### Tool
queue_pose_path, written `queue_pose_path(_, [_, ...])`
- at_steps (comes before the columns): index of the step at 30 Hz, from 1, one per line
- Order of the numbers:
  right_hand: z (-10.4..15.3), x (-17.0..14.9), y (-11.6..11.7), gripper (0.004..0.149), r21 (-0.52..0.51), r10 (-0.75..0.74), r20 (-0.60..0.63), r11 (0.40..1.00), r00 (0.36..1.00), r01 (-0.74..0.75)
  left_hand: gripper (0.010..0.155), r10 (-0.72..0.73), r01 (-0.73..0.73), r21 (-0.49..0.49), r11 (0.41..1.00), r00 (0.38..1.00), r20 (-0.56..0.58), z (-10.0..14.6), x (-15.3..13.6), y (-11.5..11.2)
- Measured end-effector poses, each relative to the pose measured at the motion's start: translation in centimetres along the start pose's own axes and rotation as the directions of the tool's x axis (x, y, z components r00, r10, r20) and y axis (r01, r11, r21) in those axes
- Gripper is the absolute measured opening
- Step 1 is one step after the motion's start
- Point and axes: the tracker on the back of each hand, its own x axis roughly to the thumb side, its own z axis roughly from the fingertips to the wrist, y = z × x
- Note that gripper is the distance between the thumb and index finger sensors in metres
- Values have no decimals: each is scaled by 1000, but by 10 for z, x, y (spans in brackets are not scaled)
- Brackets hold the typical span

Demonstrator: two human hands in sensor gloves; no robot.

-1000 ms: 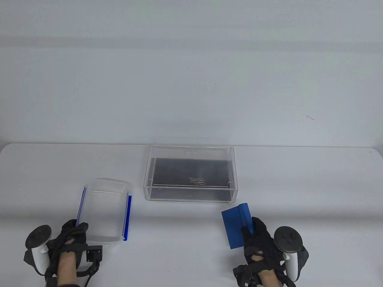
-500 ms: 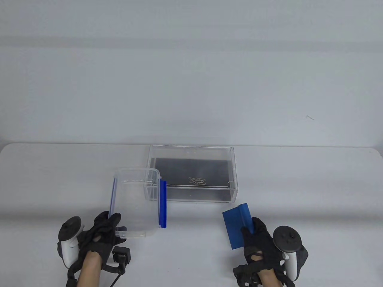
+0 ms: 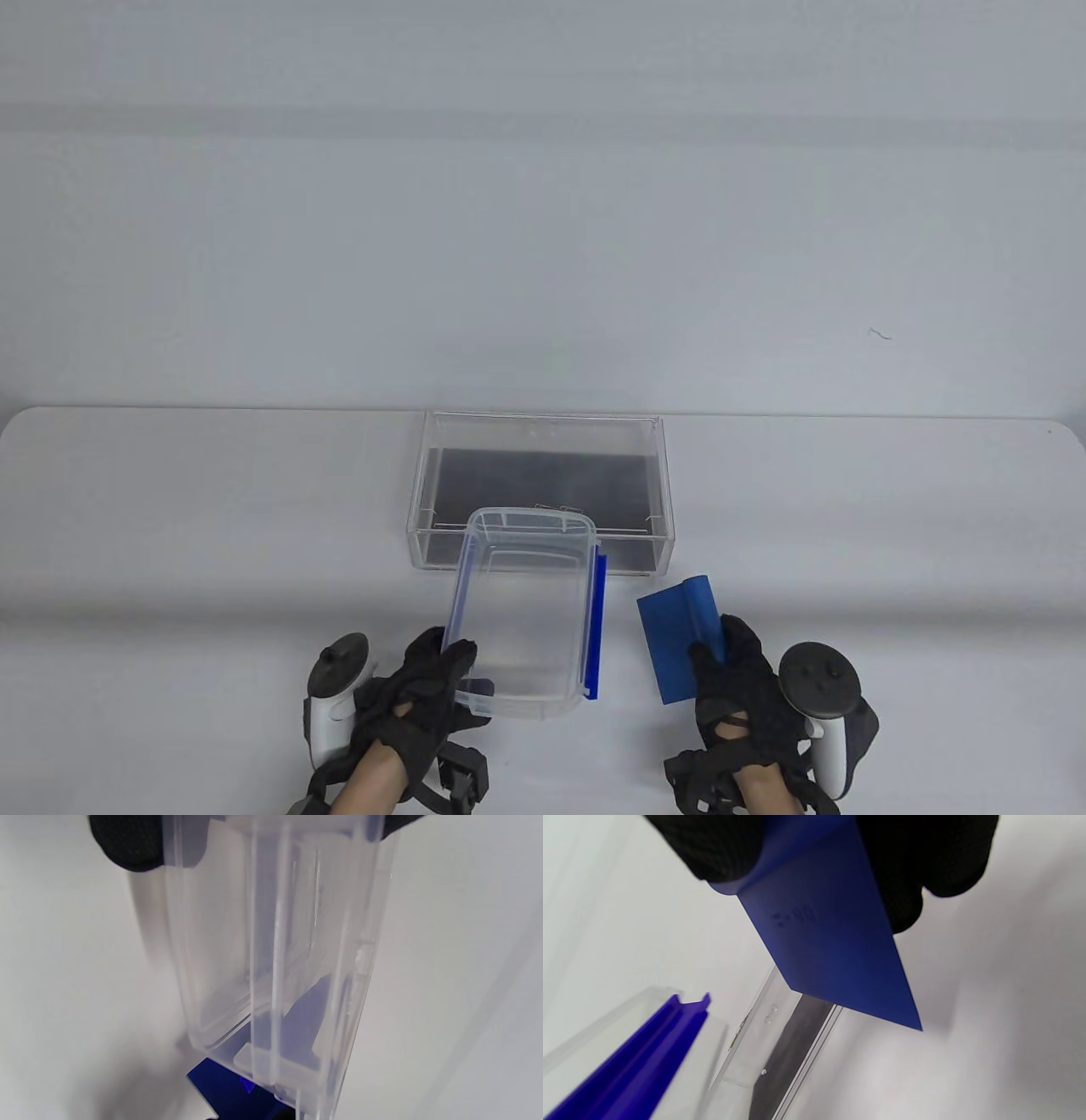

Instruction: Scrape paper clips from drawer organizer into plastic box

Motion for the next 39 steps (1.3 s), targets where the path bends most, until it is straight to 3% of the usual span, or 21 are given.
queue_pose_path(5, [-3, 5, -3, 65, -37, 37, 31, 999, 999, -35, 81, -17, 15, -25, 1000, 997, -72, -9, -16, -10])
queue_pose_path(10, [-10, 33, -1, 63, -80, 133, 141, 989, 981, -122, 82, -15, 11, -30, 1000, 992, -124, -16, -26, -9])
queue_pose_path(20, [-54, 117, 41, 62, -69, 389, 384, 917, 838, -394, 83, -40, 35, -30, 999, 986, -163, -24, -31, -6])
queue_pose_path(26, [-83, 150, 76, 63, -51, 503, 427, 843, 751, -536, 83, -27, 27, -3, 1000, 987, -159, -27, -36, -3])
queue_pose_path(31, [-102, 160, 102, 63, -17, 563, 422, 789, 711, -615, 84, -33, 32, -7, 999, 986, -164, -26, -34, -4])
queue_pose_path(36, [-115, 160, 117, 63, 11, 646, 411, 702, 643, -712, 85, -26, 26, -3, 1000, 987, -160, -27, -34, -3])
queue_pose_path(39, [-117, 160, 117, 63, 1, 643, 418, 707, 642, -708, 86, -32, 32, 1, 999, 987, -155, -27, -34, -3])
